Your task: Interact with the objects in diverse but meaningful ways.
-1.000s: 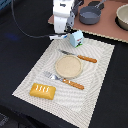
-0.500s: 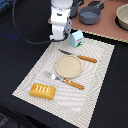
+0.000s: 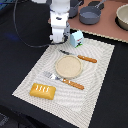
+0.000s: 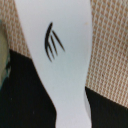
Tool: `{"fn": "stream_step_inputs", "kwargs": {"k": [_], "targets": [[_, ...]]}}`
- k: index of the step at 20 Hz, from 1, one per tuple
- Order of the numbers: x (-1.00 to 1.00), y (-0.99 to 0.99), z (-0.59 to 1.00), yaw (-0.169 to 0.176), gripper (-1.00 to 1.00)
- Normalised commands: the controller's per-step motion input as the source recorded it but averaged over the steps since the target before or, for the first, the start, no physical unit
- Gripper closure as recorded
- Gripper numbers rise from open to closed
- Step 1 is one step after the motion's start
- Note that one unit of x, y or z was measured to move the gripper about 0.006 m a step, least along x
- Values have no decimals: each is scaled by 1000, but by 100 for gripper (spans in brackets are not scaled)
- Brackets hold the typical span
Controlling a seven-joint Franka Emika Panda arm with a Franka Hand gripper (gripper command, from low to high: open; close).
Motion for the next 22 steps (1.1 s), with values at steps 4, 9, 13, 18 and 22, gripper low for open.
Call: {"fn": "stream_step_inputs", "kwargs": {"k": [4, 9, 13, 18, 22], "targets": [[-219, 0, -314, 51, 100], [16, 41, -17, 30, 100], [157, 41, 667, 0, 100], [-1, 47, 1000, 0, 100], [-36, 115, 1000, 6, 100]]}}
